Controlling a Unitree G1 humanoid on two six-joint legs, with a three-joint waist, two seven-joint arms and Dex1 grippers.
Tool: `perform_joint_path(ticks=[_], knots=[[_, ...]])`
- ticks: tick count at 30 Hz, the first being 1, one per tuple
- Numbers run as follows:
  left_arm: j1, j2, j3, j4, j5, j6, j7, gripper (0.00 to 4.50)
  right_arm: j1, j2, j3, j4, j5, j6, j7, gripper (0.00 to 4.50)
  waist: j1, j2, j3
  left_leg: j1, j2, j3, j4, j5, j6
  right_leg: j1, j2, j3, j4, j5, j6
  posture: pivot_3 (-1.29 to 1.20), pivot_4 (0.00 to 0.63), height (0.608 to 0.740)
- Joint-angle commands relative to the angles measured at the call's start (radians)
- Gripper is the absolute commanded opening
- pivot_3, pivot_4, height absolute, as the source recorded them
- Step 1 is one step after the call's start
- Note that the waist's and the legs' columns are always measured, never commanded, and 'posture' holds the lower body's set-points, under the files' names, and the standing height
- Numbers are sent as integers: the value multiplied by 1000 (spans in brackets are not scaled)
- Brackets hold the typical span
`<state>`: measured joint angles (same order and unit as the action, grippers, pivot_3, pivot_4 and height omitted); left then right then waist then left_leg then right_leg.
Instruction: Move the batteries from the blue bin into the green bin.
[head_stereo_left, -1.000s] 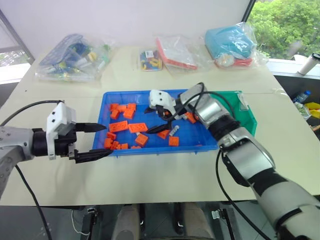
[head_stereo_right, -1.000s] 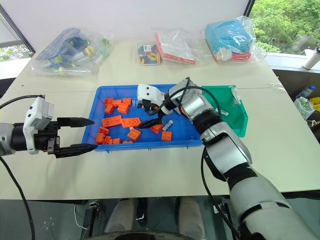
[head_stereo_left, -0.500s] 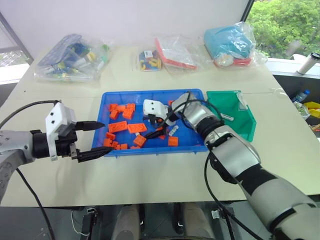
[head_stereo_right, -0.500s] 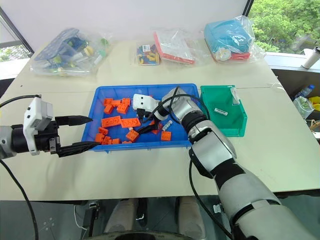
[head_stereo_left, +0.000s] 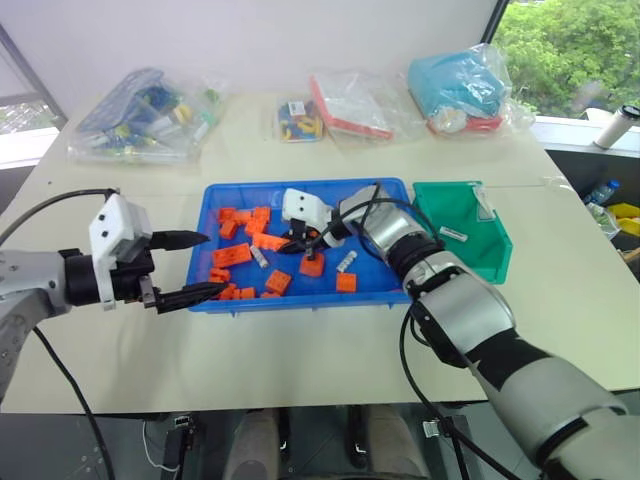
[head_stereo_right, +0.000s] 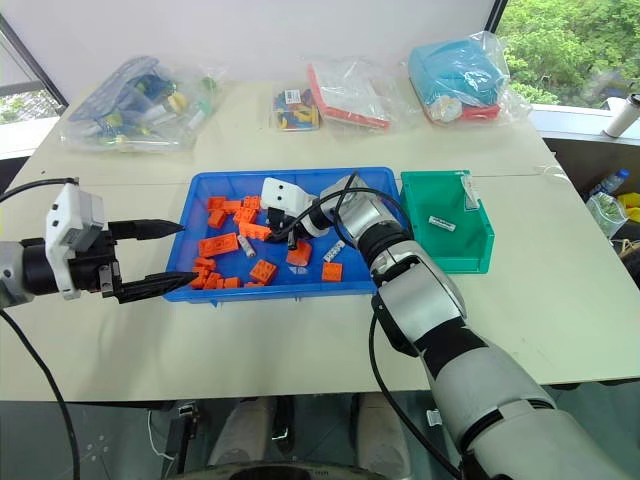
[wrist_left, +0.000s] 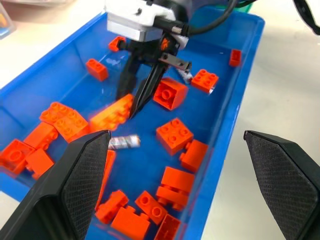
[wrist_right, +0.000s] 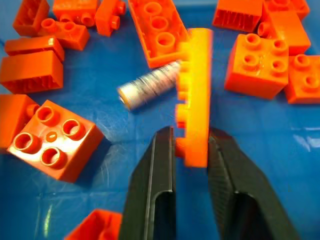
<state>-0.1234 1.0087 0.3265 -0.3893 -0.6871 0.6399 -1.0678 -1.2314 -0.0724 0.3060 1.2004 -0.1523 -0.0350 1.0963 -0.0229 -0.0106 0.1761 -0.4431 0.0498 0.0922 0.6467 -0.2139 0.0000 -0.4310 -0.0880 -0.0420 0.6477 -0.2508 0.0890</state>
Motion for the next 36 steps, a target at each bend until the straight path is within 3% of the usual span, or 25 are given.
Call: perform_joint_path(ticks=[1, 5, 13, 17, 20, 27, 30, 36], knots=[[-43, -8, -23, 23, 16, -34, -7, 4500, -37, 11, -47, -24, 15, 6, -89, 1069, 0, 0, 0, 0, 0, 0, 0, 0, 0, 0, 0, 0, 0, 0, 0, 0, 150, 736], [-69, -14, -45, 42, 24, -43, -13, 4500, -39, 34, -62, -43, 16, 15, -103, 1069, -2, 0, 0, 0, 0, 0, 0, 0, 0, 0, 0, 0, 0, 0, 0, 0, 150, 736], [-85, -6, -56, 84, 38, -54, -35, 4500, -28, 106, -93, -108, 20, 67, -290, 1069, -21, 0, 0, 0, 0, 0, -1, 0, 0, -1, 0, 0, 0, 0, 0, 0, 150, 736], [-73, 0, -39, 89, 41, -48, -39, 4500, 0, 117, -85, -198, 9, 88, -340, 2194, -20, 0, 0, 0, 0, -1, -1, 0, 0, -1, 0, 0, 0, 0, 0, 0, 150, 736], [-50, 8, -14, 86, 37, -39, -42, 4500, 27, 118, -88, -328, 17, 205, -368, 3742, -21, 0, 0, 0, 0, -1, -1, 0, 0, -1, 0, 0, 0, 0, 0, 0, 150, 736], [16, 36, 30, 92, 39, -34, -67, 4500, 186, 109, -47, -823, 126, 823, -253, 3742, -18, 0, 0, -1, 1, -4, -1, 0, 0, -1, -1, 0, 0, 0, 0, 0, 150, 736], [21, 44, 37, 105, 45, -38, -77, 4500, 230, 113, -48, -939, 195, 1051, -243, 3742, -19, -1, 0, -1, 1, -5, -1, 0, 0, -1, -1, 0, 0, 0, 0, 0, 150, 736], [-16, 49, 16, 136, 55, -44, -78, 4500, 292, 122, -9, -984, 221, 1155, -320, 3742, -19, -1, 0, -1, 1, -5, -1, 0, 0, -1, -1, 0, 0, 0, 0, 0, 150, 736]])
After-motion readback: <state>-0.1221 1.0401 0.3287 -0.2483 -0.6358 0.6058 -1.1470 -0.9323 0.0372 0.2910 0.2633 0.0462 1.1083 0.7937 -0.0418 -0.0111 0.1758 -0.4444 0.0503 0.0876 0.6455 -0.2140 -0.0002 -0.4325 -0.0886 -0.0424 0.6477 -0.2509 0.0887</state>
